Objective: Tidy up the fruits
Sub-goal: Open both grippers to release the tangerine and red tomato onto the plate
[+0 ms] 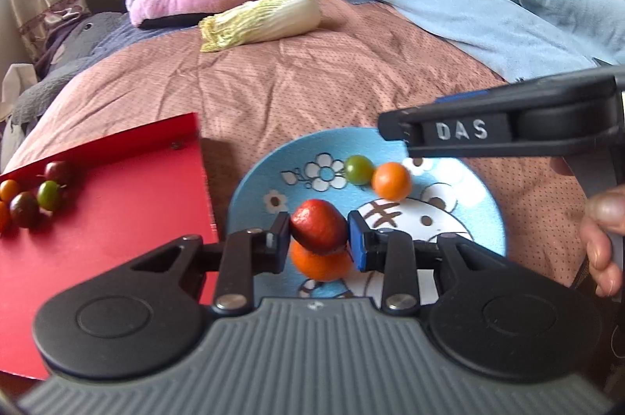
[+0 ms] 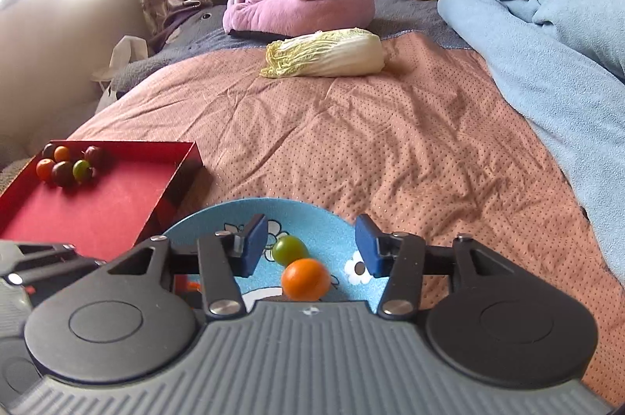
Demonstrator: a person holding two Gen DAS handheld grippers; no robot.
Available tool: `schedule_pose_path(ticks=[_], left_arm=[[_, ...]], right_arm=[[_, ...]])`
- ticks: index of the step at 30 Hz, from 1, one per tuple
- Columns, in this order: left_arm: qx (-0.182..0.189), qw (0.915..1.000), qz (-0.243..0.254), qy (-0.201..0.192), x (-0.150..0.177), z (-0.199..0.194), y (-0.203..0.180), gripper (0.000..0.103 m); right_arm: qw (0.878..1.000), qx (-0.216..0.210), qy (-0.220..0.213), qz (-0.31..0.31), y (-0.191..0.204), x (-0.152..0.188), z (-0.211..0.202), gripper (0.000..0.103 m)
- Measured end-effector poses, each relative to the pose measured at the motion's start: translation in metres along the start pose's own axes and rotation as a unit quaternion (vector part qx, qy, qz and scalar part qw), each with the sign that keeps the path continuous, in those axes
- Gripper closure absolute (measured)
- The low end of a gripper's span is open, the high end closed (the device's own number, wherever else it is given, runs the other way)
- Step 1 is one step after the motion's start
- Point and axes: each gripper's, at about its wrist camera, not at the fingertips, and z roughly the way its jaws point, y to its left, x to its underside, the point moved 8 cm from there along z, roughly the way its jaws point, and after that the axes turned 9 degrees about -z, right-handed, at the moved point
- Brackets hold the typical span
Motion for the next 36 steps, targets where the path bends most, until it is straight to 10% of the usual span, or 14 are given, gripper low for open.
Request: schedule_pose_path(ticks=[36], left_arm=[[0.032, 0.9992, 0.012, -0.018, -0.008, -0.016, -0.009, 0.054]], right_arm=[[1.0, -0.019, -0.005, 0.01, 0.021, -0.007, -0.004, 0.031]])
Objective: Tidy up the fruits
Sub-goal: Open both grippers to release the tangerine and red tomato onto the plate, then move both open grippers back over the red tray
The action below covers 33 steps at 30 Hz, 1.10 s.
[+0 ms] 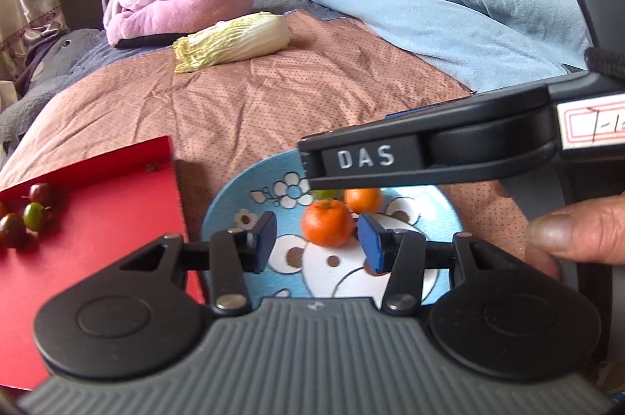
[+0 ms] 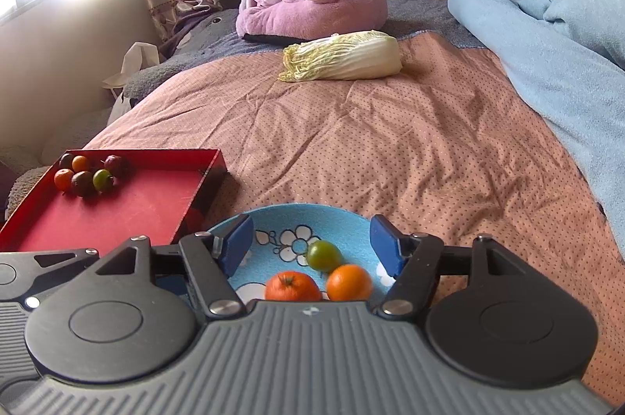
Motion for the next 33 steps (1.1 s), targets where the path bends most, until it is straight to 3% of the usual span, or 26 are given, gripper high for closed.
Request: schedule_pose_path(ticks=[24, 29, 33], left_arm=[[-0.102, 0.9921, -0.072, -0.013, -0.007, -0.025, 0.134, 0.054], [-0.126, 0.9864, -0.105, -0.014, -0.009, -0.027, 0.16, 0.054], [-0.167, 0.9785, -0.12, -0.012, -0.008, -0.03, 0.182, 0.054]], right_arm=[[0.998, -0.052, -0.001, -0.04, 0.085, -0.022, 0.004, 0.027], [0.996, -0.072, 0.003, -0.048, 0.1, -0.021, 0.009, 0.027], [0.994, -0.091, 0.009, -0.055, 0.114, -0.019, 0.016, 0.027]])
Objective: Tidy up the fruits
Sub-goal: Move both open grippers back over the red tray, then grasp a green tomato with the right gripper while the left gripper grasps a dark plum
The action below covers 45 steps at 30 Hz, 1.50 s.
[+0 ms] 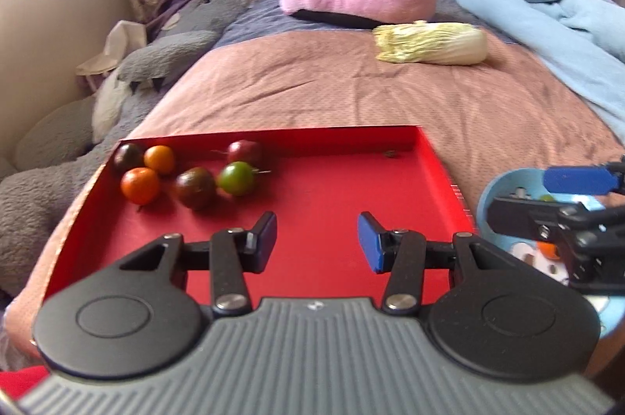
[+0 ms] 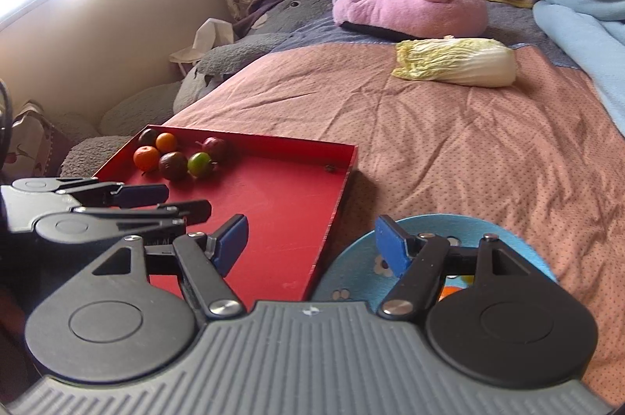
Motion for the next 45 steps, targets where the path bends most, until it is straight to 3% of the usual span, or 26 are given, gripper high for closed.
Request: schedule_pose_path(ticks=[7, 33, 39, 45], left_arm=[[-0.065, 0.9967, -0.047, 0.016, 0.003, 0.009, 0.032, 0.054], [-0.09, 0.9912, -0.091, 0.035, 0.012, 0.018, 0.043, 0.054], [-0.113, 0.9881, -0.099, 0.035, 0.012, 0.022, 0.051, 0.054], [-0.142, 0.9827, -0.108, 0.049, 0.016, 0.03, 0.06, 0.054]], right_arm=[[0.999, -0.026, 0.014, -0.012, 0.017, 0.005, 0.019, 0.027], [0.998, -0.047, 0.04, -0.032, 0.031, -0.011, 0.083, 0.027], [0.998, -0.039, 0.038, -0.045, 0.034, -0.022, 0.102, 0.028], [0.995, -0.074, 0.03, -0.066, 0.059, -0.044, 0.122, 0.033]])
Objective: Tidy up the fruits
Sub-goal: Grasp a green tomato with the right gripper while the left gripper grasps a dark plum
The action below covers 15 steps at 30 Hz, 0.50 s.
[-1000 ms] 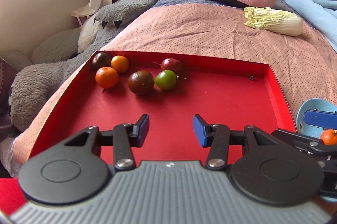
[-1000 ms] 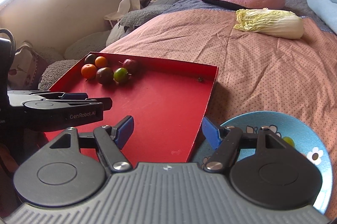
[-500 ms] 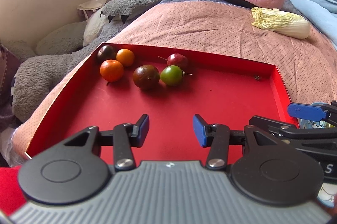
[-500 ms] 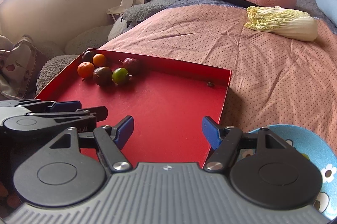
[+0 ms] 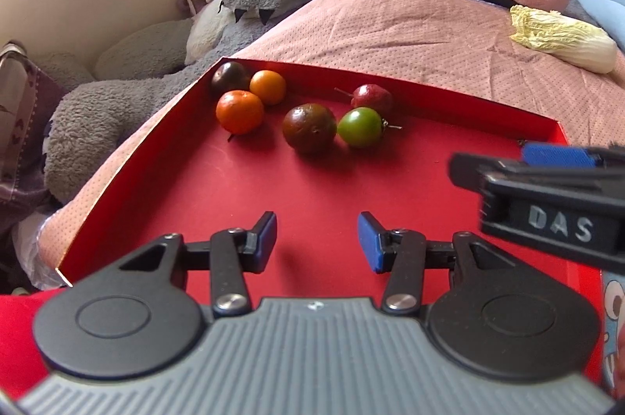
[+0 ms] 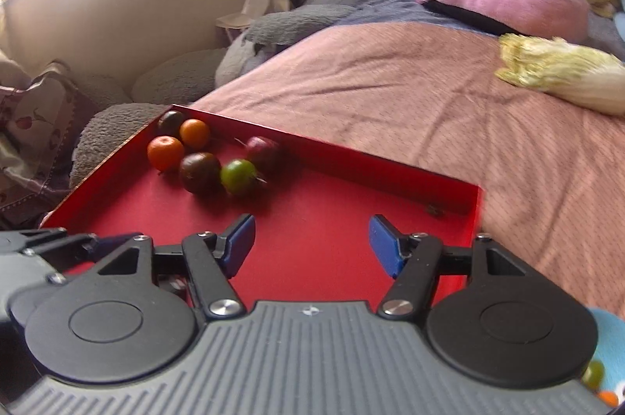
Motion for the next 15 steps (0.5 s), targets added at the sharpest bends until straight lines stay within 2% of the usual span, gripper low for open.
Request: schedule_pose_path(ticks=[6, 15], left_arm=[[-0.035, 0.9992, -0.021, 0.001, -0.004, 0.005, 0.014, 0.054], [-0.045, 0.9987, -0.022, 0.004, -0.009, 0.011, 0.018, 0.054]], right_arm=[[0.998, -0.029, 0.026, -0.052, 0.031, -0.022, 0.041, 0.041], [0.994, -0.047, 0.055, -0.086, 0.048, -0.034, 0.083, 0.058]])
